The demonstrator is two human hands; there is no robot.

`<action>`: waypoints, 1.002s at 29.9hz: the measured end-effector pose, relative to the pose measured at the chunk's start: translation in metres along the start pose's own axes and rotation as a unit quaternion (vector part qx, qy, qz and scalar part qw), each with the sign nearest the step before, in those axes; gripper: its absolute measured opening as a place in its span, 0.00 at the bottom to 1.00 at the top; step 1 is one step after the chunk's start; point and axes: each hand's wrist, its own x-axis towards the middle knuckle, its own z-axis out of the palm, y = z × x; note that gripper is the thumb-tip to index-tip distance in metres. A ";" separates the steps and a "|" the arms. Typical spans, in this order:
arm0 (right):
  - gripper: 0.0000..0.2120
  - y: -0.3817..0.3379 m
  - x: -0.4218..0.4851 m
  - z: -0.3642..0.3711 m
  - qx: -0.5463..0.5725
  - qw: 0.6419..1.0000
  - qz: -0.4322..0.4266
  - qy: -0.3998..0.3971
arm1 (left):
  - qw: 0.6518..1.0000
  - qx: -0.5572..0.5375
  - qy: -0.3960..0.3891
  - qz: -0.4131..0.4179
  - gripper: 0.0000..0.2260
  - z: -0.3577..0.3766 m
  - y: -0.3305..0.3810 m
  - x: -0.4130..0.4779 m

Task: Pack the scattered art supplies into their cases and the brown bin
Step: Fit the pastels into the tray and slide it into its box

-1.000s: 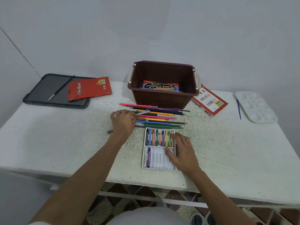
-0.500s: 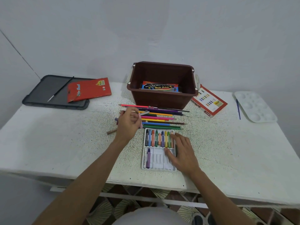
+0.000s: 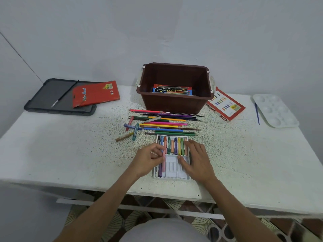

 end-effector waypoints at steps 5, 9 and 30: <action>0.29 0.000 -0.001 0.000 -0.002 1.000 -0.001 -0.001 | 0.990 0.131 0.016 0.044 0.13 0.010 -0.004 -0.007; 0.30 0.000 -0.001 0.000 -0.003 1.000 0.002 -0.002 | 0.975 0.209 0.033 0.067 0.15 0.013 -0.009 -0.008; 0.28 -0.001 -0.001 -0.001 0.001 1.000 -0.002 0.003 | 0.942 0.257 0.191 0.105 0.11 -0.021 -0.027 0.013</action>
